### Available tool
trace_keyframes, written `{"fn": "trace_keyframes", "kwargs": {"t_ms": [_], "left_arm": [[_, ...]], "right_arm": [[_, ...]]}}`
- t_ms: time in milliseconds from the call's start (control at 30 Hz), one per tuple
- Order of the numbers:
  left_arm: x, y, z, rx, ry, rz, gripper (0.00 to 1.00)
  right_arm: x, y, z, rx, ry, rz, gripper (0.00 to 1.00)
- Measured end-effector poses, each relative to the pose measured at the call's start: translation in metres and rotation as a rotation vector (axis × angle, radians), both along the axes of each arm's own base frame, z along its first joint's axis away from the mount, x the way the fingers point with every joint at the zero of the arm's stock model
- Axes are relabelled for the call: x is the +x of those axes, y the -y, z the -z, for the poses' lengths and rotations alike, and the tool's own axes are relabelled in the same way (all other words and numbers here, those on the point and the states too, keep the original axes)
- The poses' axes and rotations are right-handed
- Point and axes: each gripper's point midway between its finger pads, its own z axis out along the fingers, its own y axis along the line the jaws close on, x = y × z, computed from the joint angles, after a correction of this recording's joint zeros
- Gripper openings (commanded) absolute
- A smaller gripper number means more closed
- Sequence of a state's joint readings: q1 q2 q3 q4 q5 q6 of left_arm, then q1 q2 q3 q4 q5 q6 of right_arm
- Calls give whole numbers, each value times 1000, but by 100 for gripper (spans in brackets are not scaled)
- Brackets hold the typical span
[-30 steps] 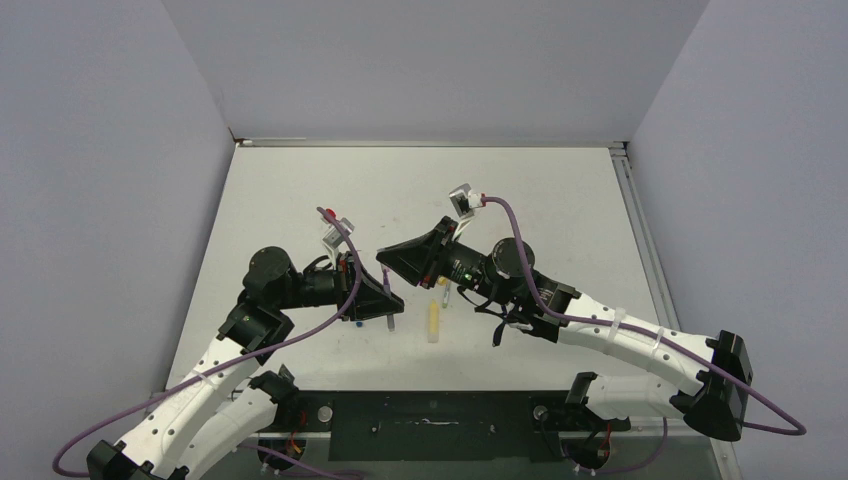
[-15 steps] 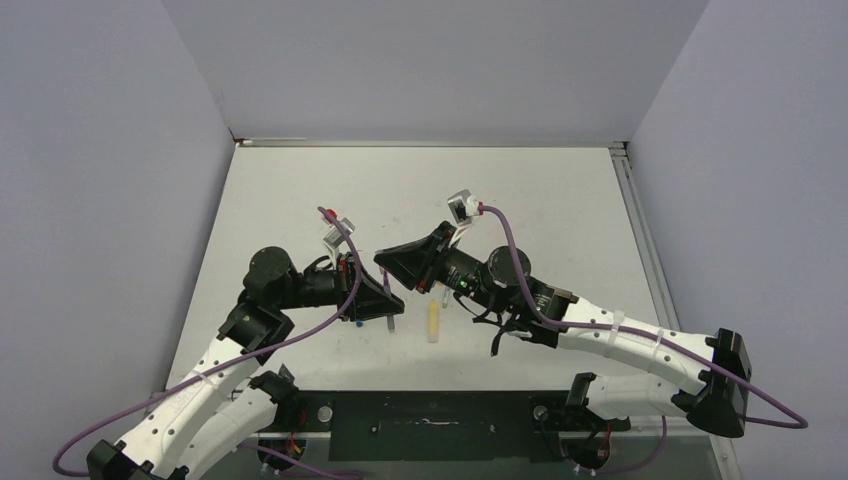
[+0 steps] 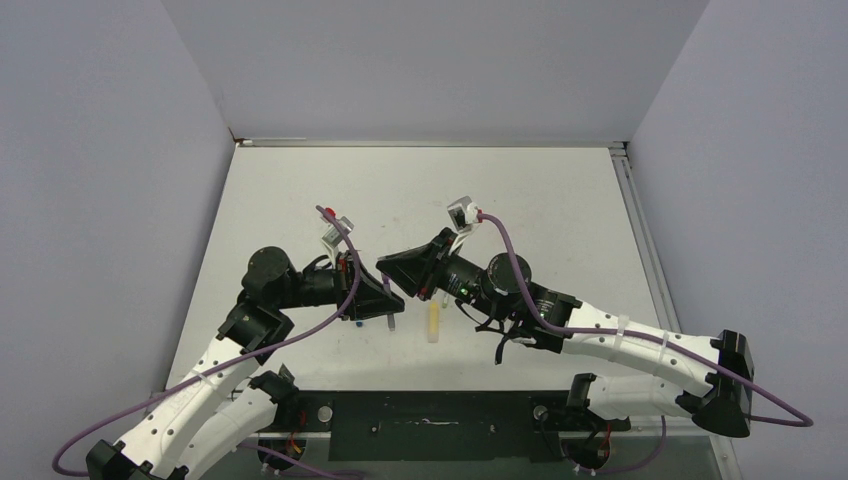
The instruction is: Insert the pens into the pen caps
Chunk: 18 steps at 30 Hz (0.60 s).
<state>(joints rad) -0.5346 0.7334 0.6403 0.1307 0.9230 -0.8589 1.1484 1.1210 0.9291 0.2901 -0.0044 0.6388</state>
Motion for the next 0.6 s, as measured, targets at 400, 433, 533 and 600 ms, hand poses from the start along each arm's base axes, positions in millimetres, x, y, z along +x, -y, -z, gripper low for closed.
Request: {"fn": "trace_keyframes", "kwargs": {"t_ms": [400, 433, 533, 600], "left_arm": [[0, 0, 0, 2, 8, 0, 0], [-1, 0, 0, 2, 12, 1, 0], [-1, 0, 2, 8, 24, 2, 0], [-1, 0, 2, 15, 37, 3, 0]], "right_arm": [[-5, 3, 1, -3, 11, 7, 5], [-5, 3, 1, -3, 14, 7, 5], [-6, 4, 2, -8, 22, 4, 6], [-7, 4, 2, -11, 27, 2, 9]]}}
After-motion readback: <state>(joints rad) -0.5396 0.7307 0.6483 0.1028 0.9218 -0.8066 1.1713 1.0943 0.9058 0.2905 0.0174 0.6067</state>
